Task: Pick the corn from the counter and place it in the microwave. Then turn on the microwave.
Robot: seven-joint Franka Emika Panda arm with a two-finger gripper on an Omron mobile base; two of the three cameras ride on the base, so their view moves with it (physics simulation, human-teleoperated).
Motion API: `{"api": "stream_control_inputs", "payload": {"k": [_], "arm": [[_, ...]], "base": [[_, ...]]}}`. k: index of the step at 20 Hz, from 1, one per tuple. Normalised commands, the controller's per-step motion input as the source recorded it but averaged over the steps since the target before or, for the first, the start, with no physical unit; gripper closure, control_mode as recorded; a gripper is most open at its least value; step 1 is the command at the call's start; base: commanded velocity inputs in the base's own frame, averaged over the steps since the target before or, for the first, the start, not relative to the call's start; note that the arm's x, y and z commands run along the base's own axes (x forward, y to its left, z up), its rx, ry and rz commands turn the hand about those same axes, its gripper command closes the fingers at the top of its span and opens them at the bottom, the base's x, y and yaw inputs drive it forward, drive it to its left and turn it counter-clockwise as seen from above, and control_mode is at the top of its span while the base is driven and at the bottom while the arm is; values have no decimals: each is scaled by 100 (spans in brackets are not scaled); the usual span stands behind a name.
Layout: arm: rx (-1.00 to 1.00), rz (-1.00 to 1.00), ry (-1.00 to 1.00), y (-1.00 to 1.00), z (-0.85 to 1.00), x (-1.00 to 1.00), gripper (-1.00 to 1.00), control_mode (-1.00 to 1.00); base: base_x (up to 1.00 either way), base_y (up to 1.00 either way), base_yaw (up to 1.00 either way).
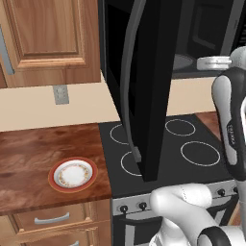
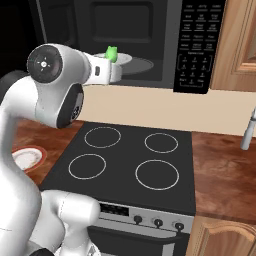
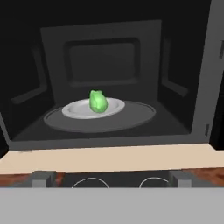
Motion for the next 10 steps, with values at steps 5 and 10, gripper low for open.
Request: {"api": "stream_control_inputs", "payload": {"k": [5,10], "arm": [[3,0,-7,-5,4,-63,-100,-100],[3,0,-9,-6,2,-61,-100,-100]], "base": [[0,0,0],[0,0,0]]}}
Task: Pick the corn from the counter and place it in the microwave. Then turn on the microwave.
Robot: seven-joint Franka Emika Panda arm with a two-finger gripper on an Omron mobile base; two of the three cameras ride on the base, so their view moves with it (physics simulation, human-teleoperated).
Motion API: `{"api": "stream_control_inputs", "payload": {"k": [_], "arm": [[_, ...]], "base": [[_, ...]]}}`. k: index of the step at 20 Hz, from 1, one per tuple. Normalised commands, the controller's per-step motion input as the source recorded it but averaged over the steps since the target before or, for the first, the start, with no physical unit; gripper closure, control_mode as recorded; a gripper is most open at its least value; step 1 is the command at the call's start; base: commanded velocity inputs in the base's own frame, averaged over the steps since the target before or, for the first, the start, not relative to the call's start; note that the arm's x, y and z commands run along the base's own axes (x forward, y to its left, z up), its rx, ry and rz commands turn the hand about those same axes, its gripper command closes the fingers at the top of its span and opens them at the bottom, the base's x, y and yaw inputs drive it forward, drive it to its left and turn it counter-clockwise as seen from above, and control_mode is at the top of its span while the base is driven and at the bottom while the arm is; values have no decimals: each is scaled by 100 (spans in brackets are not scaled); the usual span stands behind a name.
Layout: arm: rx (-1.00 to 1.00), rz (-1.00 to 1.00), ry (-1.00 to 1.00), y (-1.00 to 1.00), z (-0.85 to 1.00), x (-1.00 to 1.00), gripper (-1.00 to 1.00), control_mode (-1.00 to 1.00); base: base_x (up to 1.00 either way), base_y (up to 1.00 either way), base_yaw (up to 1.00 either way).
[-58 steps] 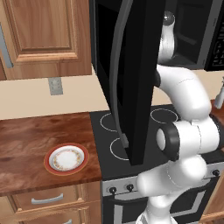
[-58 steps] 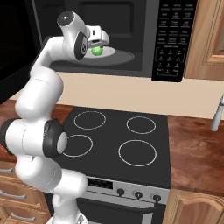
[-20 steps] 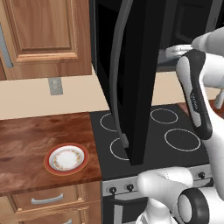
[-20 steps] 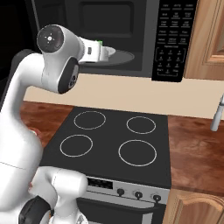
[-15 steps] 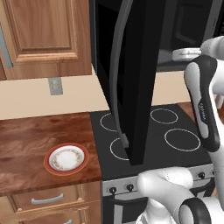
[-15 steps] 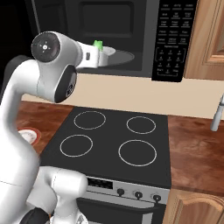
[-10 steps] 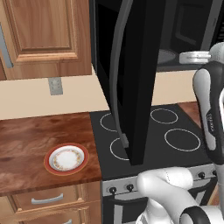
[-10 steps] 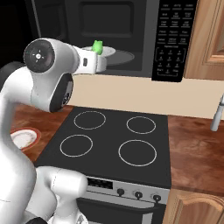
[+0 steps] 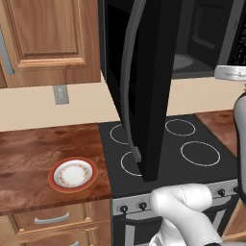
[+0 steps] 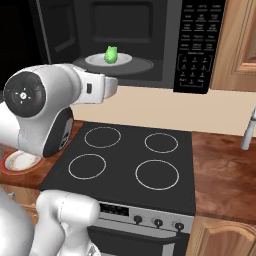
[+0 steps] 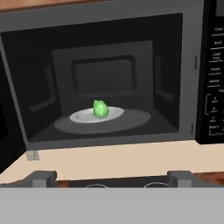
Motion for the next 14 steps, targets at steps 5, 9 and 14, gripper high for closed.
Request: {"api": "stream_control_inputs", "payload": {"k": [5,9,14], "arm": [[3,0,-11,-4,1,-58,-100,-100],[3,0,-13,0,0,-50,-100,-100],[3,0,-11,0,0,-40,-100,-100]], "base": [[0,0,0],[0,0,0],[0,0,0]]}}
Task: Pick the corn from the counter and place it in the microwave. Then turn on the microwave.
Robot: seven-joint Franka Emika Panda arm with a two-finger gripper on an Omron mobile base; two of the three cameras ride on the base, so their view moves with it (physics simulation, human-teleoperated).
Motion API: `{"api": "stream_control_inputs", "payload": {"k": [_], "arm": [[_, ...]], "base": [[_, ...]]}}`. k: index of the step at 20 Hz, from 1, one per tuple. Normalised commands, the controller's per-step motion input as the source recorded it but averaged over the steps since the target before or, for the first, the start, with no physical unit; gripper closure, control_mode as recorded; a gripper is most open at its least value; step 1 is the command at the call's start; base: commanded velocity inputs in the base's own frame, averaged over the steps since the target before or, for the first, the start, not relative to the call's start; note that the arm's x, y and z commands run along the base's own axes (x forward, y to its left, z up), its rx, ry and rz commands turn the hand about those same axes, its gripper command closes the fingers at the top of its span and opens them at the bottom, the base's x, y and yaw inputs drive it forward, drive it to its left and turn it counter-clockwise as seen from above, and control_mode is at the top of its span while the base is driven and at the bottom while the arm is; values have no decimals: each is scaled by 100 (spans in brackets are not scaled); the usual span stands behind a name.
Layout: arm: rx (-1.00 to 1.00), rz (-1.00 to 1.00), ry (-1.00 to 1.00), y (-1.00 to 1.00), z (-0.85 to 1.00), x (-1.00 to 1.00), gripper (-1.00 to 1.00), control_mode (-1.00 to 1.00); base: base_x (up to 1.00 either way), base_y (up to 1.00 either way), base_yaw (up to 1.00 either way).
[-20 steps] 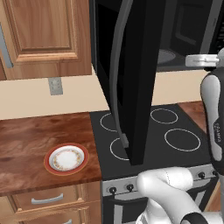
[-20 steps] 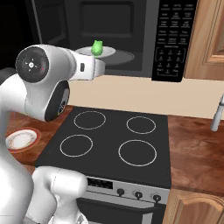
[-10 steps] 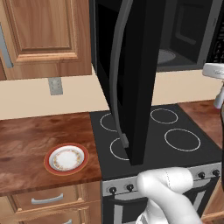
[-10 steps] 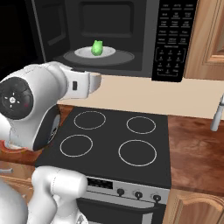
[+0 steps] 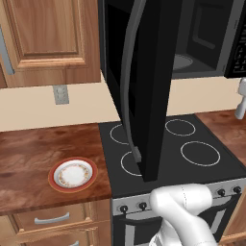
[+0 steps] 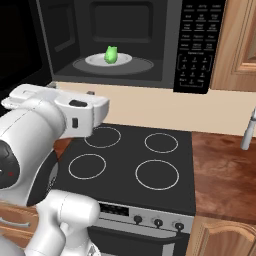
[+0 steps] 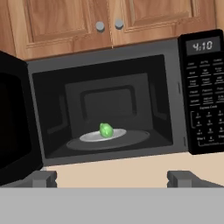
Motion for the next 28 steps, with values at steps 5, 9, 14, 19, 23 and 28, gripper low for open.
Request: {"api": "stream_control_inputs", "payload": {"k": [5,9,14,19,23,28], "arm": [[0,0,-11,5,0,-35,-100,-100],[0,0,-10,10,0,-36,-100,-100],[0,0,-7,16,0,-31,-100,-100],[0,0,-6,21,0,-32,-100,-100],[0,0,-5,21,0,-34,-100,-100],[0,0,-3,19,1,-37,-100,-100]], "base": [[0,0,0],[0,0,0],[0,0,0],[0,0,0],[0,0,0],[0,0,0]]}}
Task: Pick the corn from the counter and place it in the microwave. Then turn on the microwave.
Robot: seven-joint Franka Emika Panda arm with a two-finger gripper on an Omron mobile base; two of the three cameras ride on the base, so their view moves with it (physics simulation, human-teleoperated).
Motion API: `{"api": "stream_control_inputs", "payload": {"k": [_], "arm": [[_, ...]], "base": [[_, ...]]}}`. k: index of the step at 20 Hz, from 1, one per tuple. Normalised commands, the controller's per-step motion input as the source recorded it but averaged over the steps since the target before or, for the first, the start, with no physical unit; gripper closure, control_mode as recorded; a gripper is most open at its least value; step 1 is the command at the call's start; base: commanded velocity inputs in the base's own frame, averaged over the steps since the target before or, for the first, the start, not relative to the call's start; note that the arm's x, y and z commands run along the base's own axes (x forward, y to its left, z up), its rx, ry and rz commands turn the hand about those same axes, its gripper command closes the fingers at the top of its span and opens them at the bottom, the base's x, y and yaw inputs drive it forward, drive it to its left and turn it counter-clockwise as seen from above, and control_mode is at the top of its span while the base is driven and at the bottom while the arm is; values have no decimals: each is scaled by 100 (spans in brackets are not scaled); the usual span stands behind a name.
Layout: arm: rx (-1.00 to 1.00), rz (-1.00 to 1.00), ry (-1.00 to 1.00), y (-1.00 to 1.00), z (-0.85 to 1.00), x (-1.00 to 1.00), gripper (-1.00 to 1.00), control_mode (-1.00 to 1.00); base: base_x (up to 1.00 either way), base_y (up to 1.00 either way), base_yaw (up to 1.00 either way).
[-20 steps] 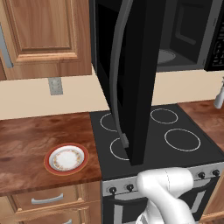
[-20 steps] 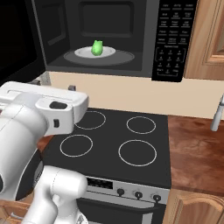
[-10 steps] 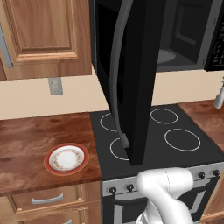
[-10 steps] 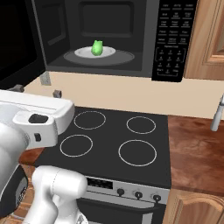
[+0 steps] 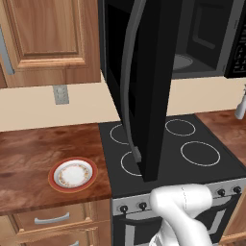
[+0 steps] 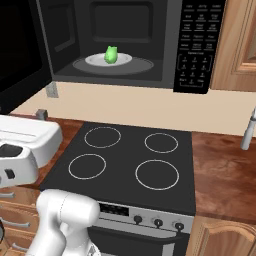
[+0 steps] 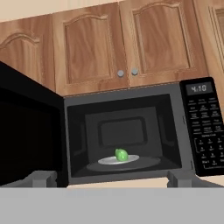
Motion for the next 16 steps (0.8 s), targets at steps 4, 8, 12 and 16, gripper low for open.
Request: {"api": "stream_control_inputs", "payload": {"k": [4,8,12,16], "arm": [[0,0,-2,19,0,-38,-100,-100],[0,0,-3,22,0,-39,-100,-100],[0,0,-2,21,0,-38,-100,-100],[0,0,-4,25,0,-39,100,-100]], "base": [[0,0,0],[0,0,0],[0,0,0],[0,0,0]]}}
